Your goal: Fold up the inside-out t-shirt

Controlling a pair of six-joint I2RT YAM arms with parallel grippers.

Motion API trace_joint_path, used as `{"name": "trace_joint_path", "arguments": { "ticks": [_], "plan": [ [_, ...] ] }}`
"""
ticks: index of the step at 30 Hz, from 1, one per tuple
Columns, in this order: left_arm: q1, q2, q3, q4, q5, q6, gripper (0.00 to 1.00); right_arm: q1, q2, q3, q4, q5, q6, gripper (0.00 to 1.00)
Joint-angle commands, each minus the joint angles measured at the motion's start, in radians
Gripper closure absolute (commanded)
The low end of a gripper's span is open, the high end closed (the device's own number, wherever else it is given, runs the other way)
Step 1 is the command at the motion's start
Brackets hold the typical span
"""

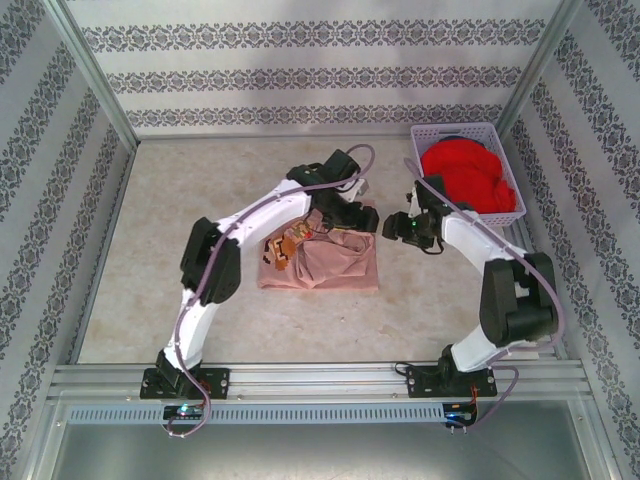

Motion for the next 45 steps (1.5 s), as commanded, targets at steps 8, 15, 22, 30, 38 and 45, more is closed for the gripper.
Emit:
{"name": "trace_joint_path", "arguments": {
  "ticks": [8,15,22,30,38,45],
  "plan": [
    [0.194,-0.19,-0.244,0.037,-0.097,0.023,0.21,0.244,-0.016,-0.009,0.099,0.075,-0.137,0.31],
    [0.324,-0.355,-0.507,0.148,-0.135,-0.029,0.2,0.412,0.099,0.134,0.04,0.352,-0.352,0.25],
    [0.374,-0.429,-0.584,0.141,-0.171,-0.003,0.2,0.435,0.256,0.268,-0.007,0.403,-0.402,0.26],
    [0.374,-0.449,-0.658,0.158,-0.167,-0.004,0.2,0.41,0.318,0.342,-0.011,0.401,-0.376,0.68],
    [0.373,-0.485,-0.729,0.181,-0.136,-0.01,0.2,0.228,0.316,0.391,0.022,0.164,-0.218,0.91],
    [0.36,-0.512,-0.777,0.207,-0.106,-0.009,0.2,0.094,0.48,0.539,-0.017,0.047,-0.103,0.79]
  ]
}}
